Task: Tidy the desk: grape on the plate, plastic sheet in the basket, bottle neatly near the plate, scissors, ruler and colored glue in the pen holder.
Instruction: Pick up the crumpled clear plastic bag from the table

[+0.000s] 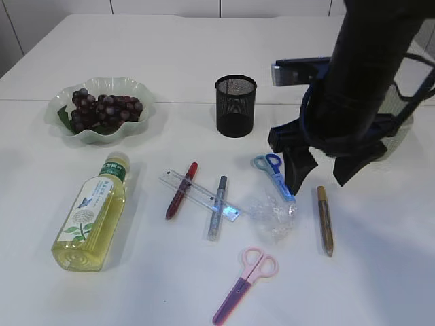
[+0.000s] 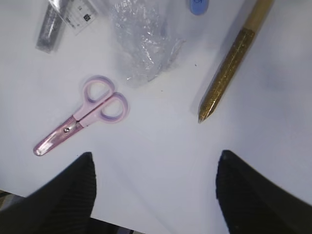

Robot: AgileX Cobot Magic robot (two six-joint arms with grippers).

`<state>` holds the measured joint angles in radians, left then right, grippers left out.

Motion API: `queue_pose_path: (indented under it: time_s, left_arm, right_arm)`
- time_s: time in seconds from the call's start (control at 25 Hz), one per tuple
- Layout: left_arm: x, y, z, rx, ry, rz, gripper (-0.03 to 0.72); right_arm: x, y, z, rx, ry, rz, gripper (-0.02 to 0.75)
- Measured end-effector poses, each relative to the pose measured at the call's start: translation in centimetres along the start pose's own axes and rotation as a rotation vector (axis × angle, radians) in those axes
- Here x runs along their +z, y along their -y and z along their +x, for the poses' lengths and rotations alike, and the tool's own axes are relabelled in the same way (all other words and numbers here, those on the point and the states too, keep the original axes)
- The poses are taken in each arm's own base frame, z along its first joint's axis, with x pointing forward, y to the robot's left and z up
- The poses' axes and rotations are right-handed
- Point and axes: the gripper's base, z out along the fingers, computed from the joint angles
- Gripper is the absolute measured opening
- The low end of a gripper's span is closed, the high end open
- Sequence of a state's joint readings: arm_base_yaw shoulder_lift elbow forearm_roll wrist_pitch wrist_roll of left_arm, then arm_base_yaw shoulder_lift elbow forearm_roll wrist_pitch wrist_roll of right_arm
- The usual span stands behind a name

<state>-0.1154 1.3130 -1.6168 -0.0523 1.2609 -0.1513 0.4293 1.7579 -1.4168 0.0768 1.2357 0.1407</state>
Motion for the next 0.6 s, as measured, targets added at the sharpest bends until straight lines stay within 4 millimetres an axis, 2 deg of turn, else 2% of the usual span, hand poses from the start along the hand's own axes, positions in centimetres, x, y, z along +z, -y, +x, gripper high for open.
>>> queue_pose_path:
  time_s: [0.28, 0.6]
  left_arm:
    - [0.0, 0.1, 0.0, -0.002, -0.001, 0.01, 0.444]
    - [0.0, 0.2, 0.0, 0.0, -0.003, 0.025, 0.445]
  right_arm:
    - [4.2, 0.1, -1.3, -0.042, -0.084, 0.013, 0.597]
    - [6.7, 0.0, -3.0, -0.074, -0.014, 0.002, 0.597]
